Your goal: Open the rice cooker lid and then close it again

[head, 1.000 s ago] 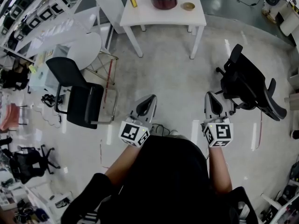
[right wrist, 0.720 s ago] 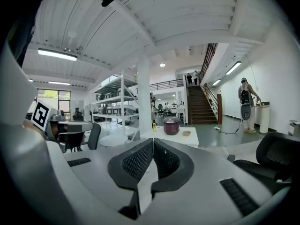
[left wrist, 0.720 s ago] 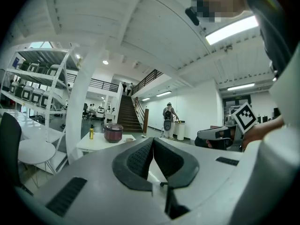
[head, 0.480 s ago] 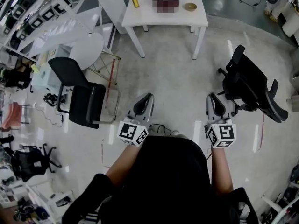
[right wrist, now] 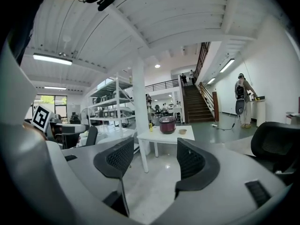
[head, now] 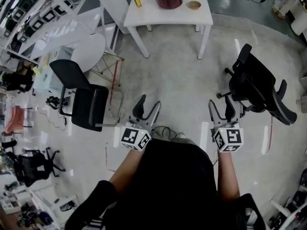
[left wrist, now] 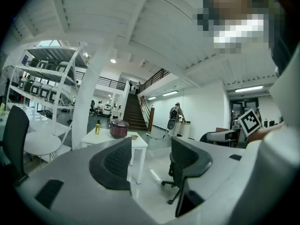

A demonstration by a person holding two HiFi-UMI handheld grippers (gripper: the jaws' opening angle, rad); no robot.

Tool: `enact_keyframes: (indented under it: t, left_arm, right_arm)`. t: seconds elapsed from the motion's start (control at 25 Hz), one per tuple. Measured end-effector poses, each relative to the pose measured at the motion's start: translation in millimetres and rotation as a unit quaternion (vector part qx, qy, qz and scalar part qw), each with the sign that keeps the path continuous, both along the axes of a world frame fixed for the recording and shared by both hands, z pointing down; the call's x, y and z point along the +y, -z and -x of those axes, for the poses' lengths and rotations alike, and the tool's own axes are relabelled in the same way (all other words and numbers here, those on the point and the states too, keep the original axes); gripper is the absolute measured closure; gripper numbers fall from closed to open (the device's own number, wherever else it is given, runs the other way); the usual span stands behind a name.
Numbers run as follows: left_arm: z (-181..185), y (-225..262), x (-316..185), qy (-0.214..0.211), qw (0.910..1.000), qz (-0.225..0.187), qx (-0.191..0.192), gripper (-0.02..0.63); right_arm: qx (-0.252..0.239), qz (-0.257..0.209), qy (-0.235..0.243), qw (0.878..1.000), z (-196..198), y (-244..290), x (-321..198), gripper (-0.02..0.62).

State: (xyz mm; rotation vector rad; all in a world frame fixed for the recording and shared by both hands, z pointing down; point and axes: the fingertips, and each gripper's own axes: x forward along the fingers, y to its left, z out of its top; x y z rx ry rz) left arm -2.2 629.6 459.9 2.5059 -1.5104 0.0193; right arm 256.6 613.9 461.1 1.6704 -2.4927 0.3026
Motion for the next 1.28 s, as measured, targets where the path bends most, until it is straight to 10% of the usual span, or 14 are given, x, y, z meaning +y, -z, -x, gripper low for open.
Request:
enact_keyframes:
  t: [0.8, 1.28]
  left_arm:
    - [-21.8, -37.9, -18.9, -0.042, 0.9986, 0.032, 0.000, 0.351]
    - [-16.1, -26.4, -192.4, -0.092, 0.9956, -0.011, 0.013, 0.351]
  right_arm:
    - [0.025, 0.067, -0.001, 0.997, 0.1, -43.9, -12.5, 0.343]
    - [0.022, 0.087, 0.003, 0.996, 39.7, -46.5, -164.0, 0.344]
